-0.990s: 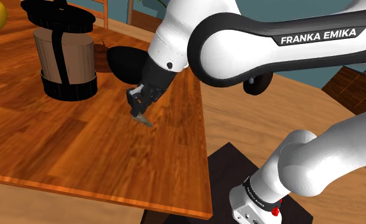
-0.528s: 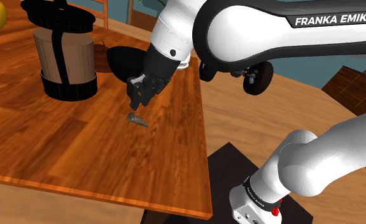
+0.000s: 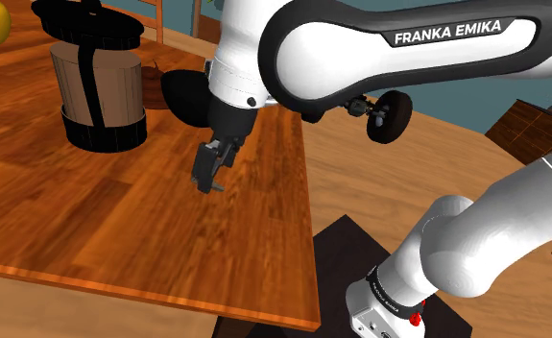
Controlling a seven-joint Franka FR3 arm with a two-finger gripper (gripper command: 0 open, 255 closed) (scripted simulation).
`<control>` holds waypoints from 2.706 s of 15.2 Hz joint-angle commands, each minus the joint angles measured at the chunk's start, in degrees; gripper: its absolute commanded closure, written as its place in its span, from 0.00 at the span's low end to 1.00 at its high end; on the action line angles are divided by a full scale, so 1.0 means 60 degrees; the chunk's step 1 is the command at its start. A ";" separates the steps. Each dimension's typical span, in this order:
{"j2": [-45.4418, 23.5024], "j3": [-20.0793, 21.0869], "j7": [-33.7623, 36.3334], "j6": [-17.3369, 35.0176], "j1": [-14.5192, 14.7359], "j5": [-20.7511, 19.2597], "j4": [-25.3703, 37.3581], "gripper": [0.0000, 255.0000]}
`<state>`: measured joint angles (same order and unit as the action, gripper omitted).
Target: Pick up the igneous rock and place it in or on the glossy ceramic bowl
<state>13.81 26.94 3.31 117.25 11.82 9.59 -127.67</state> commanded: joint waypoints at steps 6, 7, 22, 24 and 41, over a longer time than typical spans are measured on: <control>-0.0179 0.0064 0.0009 0.0441 0.0005 -0.0040 -0.0285 0.00; -0.0179 0.0064 0.0009 0.0441 0.0005 -0.0040 -0.0285 0.00; -0.0090 0.0006 0.0002 0.0176 0.0030 -0.0031 -0.0105 1.00; -0.0007 -0.0027 -0.0007 -0.0089 0.0027 -0.0018 0.0082 1.00; 0.0310 -0.0249 0.0032 -0.2292 -0.0037 -0.0049 0.1983 1.00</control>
<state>15.65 25.46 3.39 104.36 11.60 9.34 -116.61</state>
